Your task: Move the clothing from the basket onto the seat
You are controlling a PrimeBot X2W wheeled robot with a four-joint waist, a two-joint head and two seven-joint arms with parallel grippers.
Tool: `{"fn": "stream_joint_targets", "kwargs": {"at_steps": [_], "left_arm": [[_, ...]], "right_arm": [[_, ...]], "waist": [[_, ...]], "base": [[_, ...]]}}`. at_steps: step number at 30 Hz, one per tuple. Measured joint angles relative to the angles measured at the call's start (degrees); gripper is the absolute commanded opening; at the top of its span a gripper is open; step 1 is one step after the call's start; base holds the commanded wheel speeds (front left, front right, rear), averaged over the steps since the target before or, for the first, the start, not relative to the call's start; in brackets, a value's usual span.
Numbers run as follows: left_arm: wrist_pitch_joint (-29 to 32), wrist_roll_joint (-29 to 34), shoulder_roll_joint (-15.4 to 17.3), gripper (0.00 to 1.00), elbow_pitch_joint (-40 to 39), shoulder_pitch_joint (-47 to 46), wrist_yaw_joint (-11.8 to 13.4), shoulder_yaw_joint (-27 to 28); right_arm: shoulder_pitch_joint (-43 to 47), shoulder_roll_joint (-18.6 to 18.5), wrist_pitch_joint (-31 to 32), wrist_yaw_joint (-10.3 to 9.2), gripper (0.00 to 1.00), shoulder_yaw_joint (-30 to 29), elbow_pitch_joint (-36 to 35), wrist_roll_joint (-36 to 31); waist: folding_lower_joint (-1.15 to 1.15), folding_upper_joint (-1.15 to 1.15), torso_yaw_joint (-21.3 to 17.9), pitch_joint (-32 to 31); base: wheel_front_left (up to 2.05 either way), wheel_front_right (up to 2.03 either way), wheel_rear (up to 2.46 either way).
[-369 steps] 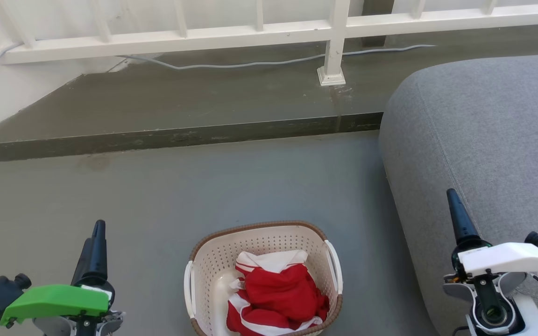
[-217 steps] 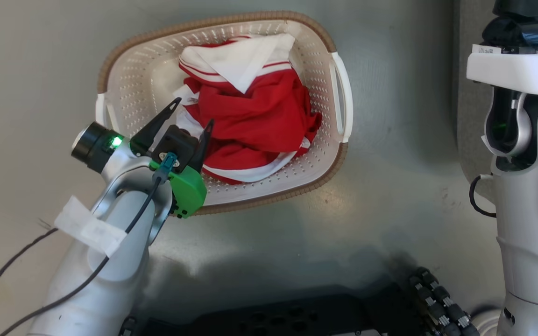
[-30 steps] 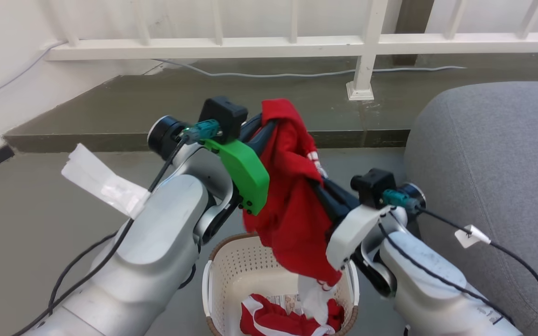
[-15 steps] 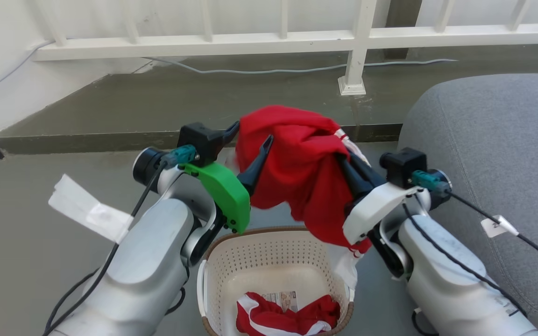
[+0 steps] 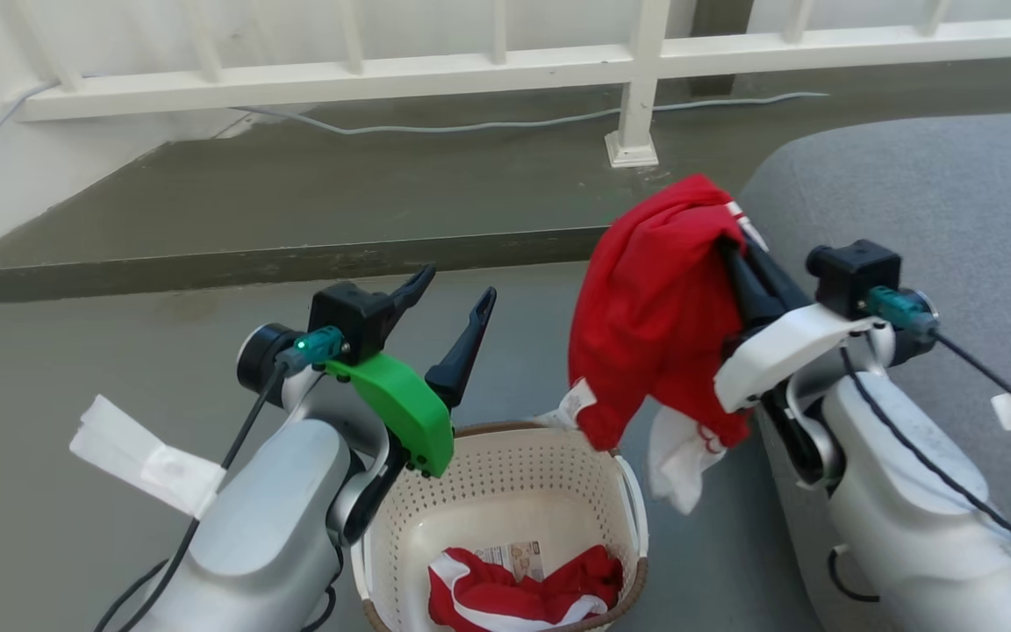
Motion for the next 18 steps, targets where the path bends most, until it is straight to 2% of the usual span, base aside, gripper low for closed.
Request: {"fn": "stream_joint_targets", "kwargs": {"at_steps": [10, 18], "left_arm": [[-2.0, 0.3, 0.1, 1.00, -1.2, 2.3, -0.2, -2.0], [-2.6, 0.8, 0.0, 1.00, -3.0, 3.7, -0.6, -3.9]], "right_arm": [[2.3, -3.4, 0.0, -1.55, 0.00, -5.1, -2.6, -0.6], [4.2, -4.6, 0.0, -1.96, 0.00, -7.3, -4.7, -1.0]], "waist": [[0.00, 0.00, -2.8, 0.3], [0.00, 0.00, -6.2, 0.4]], "base": [[0.00, 0.00, 0.00], [0.00, 0.00, 0.00]]}}
